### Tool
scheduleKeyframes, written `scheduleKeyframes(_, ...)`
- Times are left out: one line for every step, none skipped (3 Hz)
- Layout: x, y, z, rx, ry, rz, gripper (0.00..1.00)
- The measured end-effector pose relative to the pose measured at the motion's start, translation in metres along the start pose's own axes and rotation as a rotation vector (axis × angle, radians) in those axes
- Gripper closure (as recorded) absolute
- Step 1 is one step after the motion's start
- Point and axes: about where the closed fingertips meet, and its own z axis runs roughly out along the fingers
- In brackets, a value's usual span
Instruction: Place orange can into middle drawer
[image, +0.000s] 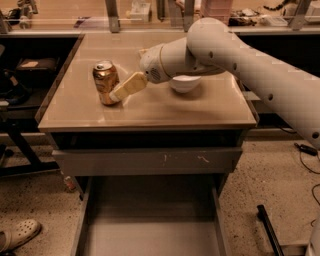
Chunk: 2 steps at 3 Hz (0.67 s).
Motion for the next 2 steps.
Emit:
scheduleKeyframes(-0.012,0.023,0.025,-0.038,-0.007,0.001,0.00)
scheduleKeyframes(-0.006,0.013,0.023,-0.034,0.000,0.019,0.00)
